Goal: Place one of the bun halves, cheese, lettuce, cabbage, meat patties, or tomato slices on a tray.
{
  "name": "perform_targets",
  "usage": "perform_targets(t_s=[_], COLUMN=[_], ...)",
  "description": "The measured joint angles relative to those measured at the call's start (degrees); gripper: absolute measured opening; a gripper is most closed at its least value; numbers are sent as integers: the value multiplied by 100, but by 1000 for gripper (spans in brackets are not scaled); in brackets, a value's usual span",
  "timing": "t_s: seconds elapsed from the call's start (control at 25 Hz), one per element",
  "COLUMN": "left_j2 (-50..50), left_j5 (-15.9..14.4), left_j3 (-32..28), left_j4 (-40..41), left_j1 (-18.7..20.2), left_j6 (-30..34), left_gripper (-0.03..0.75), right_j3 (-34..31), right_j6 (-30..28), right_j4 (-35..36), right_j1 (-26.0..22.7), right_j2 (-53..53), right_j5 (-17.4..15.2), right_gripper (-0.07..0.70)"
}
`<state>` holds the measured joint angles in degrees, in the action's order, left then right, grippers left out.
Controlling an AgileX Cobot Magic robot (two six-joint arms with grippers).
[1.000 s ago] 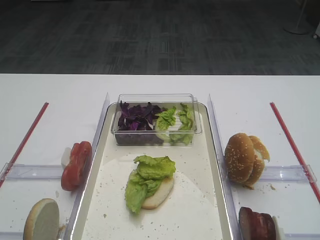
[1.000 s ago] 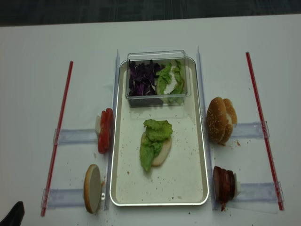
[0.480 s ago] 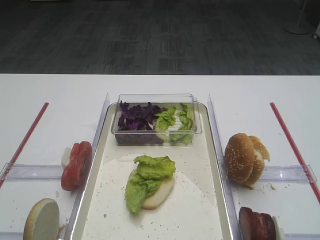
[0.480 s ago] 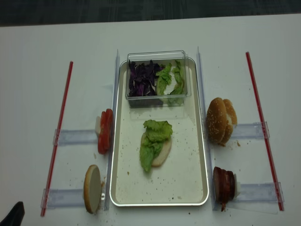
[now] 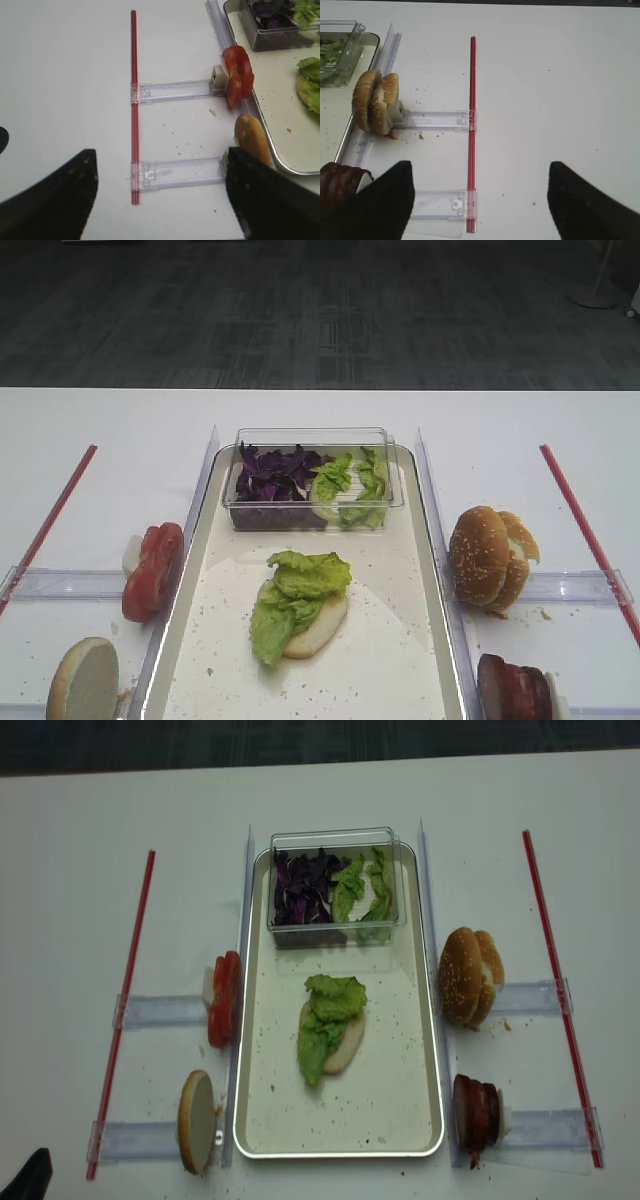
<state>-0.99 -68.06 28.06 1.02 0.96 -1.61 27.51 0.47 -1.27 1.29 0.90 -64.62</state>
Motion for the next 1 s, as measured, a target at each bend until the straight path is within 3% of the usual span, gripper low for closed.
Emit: perform_targets(t_s=[1.0], left_j2=[0], left_j5=[0], left_j3=[0], left_j4=[0], left_j1=[0], left_j6=[0], left_gripper=[493], right_j3=[0], right_j6=[-5], right_j4=[13], right_j1=[0], right_j2=[0], right_j5=[0], right_gripper=[572])
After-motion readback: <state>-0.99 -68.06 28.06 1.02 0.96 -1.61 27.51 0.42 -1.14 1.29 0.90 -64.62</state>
